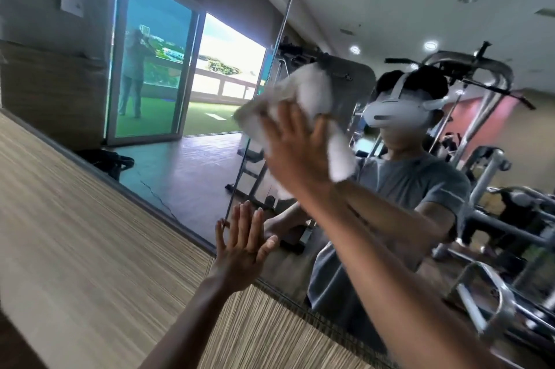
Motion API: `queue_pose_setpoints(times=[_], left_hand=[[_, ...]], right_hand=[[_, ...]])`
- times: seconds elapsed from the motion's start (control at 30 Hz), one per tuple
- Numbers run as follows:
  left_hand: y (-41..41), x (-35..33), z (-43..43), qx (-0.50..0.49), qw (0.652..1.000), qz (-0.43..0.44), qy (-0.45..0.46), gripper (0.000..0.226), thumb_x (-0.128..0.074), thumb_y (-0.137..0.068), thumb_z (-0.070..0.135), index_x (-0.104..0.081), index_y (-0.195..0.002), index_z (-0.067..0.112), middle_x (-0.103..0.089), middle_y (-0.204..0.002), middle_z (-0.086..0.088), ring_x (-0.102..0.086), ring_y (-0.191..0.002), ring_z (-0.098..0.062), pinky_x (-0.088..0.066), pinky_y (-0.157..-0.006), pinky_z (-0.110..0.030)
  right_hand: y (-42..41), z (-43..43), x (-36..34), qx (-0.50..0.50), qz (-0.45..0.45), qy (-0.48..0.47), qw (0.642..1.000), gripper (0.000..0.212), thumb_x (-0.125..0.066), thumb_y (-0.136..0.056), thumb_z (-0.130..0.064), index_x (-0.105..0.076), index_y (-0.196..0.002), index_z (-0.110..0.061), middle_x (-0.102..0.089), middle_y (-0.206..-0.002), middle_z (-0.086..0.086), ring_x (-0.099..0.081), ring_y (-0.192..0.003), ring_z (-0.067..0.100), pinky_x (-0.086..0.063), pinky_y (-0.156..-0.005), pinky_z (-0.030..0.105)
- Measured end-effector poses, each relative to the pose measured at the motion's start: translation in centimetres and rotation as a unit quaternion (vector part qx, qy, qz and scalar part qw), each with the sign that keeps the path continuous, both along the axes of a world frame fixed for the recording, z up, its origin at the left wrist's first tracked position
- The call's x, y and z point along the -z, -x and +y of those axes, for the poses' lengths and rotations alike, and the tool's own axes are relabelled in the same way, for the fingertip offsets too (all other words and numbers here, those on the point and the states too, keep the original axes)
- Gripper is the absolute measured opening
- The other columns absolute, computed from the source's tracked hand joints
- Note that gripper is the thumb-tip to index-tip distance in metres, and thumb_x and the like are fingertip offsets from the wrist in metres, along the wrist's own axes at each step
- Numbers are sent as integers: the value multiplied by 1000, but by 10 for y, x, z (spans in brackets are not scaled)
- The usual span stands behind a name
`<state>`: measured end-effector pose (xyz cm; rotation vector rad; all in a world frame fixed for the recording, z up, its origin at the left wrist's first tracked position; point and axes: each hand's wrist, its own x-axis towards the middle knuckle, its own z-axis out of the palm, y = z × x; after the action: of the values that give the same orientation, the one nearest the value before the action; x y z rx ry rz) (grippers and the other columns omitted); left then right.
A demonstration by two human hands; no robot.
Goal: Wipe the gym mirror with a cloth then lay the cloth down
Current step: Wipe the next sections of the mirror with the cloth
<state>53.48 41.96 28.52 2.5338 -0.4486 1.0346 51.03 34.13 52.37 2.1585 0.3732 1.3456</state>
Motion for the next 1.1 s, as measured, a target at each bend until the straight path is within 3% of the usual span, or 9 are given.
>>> queue_pose_setpoints(times=[0.1,0.23,0.3,0.33,0.43,0.6,0.8,1.0,1.1], left_hand=[[3,0,2,4,999,52,-3,68,-10,-108,52,-2,-160,9,-3,-166,-21,2,-154,-32,-9,-114,-46],[9,-7,-2,22,988,152,-22,46,-25,-102,40,-50,-125,8,-60,-118,-21,-58,-113,-46,-18,-110,-63],[20,-22,-2,52,982,183,-9,70,0,-99,58,-35,-142,17,-43,-142,-33,-43,-136,-46,-3,-115,-69],[21,-22,-3,52,982,181,17,88,22,-85,73,-1,-158,30,-1,-164,-29,-2,-154,-37,17,-115,-62],[23,-18,-8,61,973,214,65,76,42,-58,81,59,-122,43,61,-140,3,56,-129,-13,33,-110,-42],[24,-20,-6,58,966,247,59,72,43,-58,79,62,-117,43,62,-138,5,57,-127,-10,28,-114,-48],[30,-26,-2,77,962,252,72,84,44,-55,82,57,-125,38,67,-128,14,60,-121,-4,31,-111,-43],[34,-34,-4,43,951,305,18,139,51,-44,78,1,-160,19,27,-164,-5,36,-146,-23,21,-118,-55],[37,-32,-6,68,955,282,65,100,42,-54,82,44,-141,32,59,-142,5,53,-132,-14,24,-116,-52]], right_hand=[[-9,21,49,-30,81,88,992,65,-68,-80,-36,-51,-141,-23,-46,-148,5,-35,-136,24,-25,-102,50],[24,-10,89,-41,146,131,980,60,-70,-74,-40,-59,-131,-27,-53,-139,-3,-42,-130,19,-30,-102,45],[42,-45,94,-38,156,98,982,70,-77,-69,-44,-57,-134,-28,-53,-139,-1,-39,-129,21,-28,-100,47],[50,-63,91,-35,145,77,986,76,-79,-67,-46,-55,-137,-28,-49,-142,1,-38,-130,23,-27,-100,48],[62,-88,55,-27,71,-23,997,86,-78,-67,-50,-48,-146,-28,-33,-151,9,-32,-133,29,-26,-103,54],[26,-23,-8,-8,18,-91,996,88,-65,-83,-44,-22,-158,-25,-18,-165,10,-22,-147,29,-19,-109,54],[1,26,36,-13,133,79,988,67,-63,-86,-28,-41,-149,-27,-28,-162,2,-24,-149,22,-11,-109,51],[44,-42,80,8,192,145,971,70,-75,-73,-44,-55,-137,-27,-45,-153,2,-33,-144,22,-20,-106,48],[64,-89,67,-1,172,108,979,81,-80,-68,-45,-51,-142,-29,-40,-156,5,-29,-143,24,-20,-107,53]])
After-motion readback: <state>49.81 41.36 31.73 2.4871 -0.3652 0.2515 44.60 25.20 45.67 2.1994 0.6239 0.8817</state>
